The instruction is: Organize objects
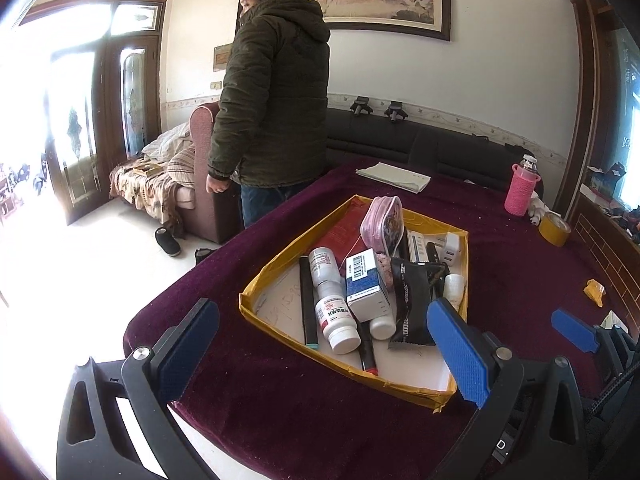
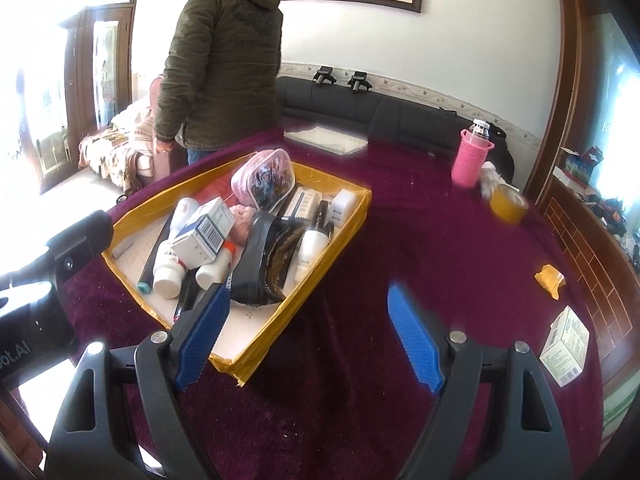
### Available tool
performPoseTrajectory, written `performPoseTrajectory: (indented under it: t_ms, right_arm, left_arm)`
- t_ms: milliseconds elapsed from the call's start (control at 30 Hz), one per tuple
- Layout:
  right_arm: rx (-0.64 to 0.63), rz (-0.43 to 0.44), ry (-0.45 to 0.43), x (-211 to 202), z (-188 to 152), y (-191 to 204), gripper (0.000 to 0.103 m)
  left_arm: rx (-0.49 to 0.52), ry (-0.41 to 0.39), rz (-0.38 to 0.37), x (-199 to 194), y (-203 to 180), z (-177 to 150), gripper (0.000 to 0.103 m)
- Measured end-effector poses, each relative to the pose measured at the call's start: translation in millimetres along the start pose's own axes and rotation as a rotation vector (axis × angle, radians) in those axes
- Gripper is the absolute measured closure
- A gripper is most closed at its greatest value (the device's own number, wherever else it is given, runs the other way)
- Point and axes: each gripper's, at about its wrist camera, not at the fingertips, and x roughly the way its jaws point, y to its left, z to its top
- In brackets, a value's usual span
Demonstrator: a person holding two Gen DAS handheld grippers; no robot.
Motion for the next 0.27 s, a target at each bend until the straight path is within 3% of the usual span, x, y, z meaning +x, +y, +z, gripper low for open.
performPoseTrajectory:
  t_ms: [267]
  right_arm:
    - [0.024,0.017,0.033,11.9,0.3,-5.7,0.021]
  left_arm:
    - [-0.021,0.062,0.011,18.7,3.4,-0.5,0.001]
